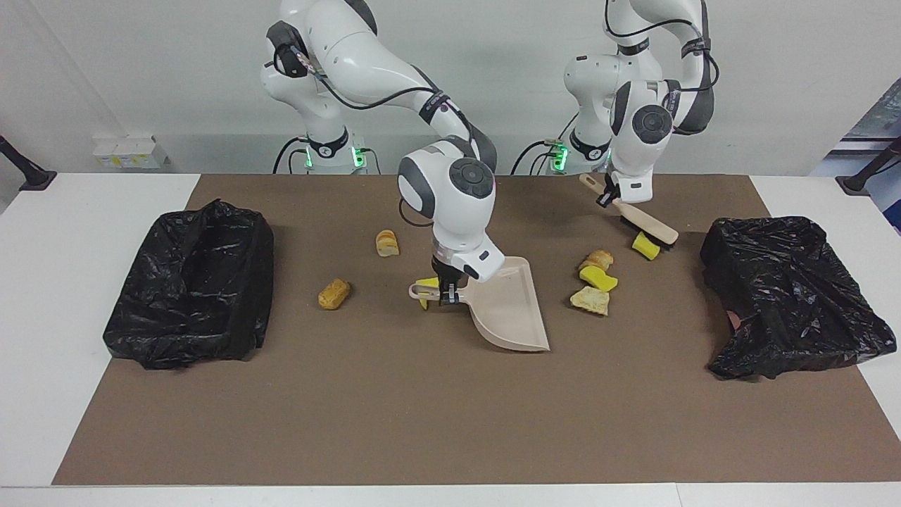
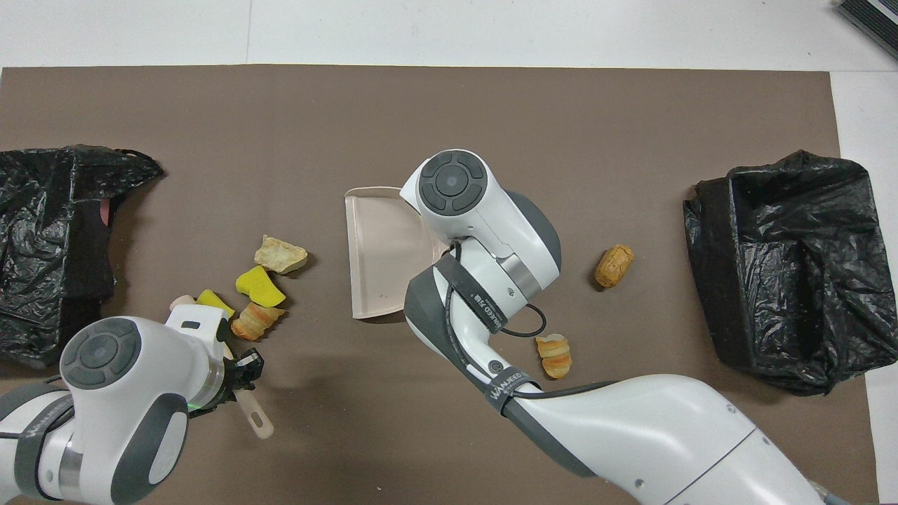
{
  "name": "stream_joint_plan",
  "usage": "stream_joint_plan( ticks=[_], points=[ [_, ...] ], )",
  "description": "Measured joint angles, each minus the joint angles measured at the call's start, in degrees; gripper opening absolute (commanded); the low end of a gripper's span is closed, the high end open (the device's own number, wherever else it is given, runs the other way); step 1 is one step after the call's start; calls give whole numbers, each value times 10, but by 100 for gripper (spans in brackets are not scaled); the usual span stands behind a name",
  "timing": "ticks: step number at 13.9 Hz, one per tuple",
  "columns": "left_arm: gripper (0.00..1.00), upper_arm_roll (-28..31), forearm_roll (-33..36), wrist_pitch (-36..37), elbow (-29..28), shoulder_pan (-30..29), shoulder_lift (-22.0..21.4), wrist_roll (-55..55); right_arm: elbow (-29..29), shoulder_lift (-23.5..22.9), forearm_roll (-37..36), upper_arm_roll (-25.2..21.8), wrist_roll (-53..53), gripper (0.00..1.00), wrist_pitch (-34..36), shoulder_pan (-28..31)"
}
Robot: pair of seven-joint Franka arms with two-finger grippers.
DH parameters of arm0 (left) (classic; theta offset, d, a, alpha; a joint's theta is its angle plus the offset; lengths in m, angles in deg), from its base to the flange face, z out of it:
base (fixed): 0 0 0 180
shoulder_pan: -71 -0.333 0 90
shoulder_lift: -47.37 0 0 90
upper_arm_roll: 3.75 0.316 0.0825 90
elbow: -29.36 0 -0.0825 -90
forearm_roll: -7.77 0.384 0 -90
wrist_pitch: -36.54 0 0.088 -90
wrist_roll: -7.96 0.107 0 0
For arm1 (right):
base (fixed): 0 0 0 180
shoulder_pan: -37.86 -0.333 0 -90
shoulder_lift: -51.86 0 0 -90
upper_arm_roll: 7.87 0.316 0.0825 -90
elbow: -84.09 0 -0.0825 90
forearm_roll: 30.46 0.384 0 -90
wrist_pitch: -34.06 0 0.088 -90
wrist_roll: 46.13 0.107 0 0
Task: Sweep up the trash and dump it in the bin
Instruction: 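Sweep bread and sponge pieces toward the dustpan with the left gripper's brush, then sweep the remaining pieces into the dustpan with the left gripper's brush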
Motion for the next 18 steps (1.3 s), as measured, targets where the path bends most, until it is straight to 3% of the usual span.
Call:
stream_joint_plan(
  ticks=[7, 11, 18],
  points=[
    [0, -1, -66, -41, 86, 21, 94, 121, 4, 3, 0, 0, 7, 0, -1, -1],
    [0, -4, -99, -75, 129, 62, 145, 142, 4, 3, 0, 0, 7, 0, -1, -1],
    [0, -7, -173, -69, 203, 135, 184, 236, 5, 3, 0, 0, 7, 0, -1, -1]
  ],
)
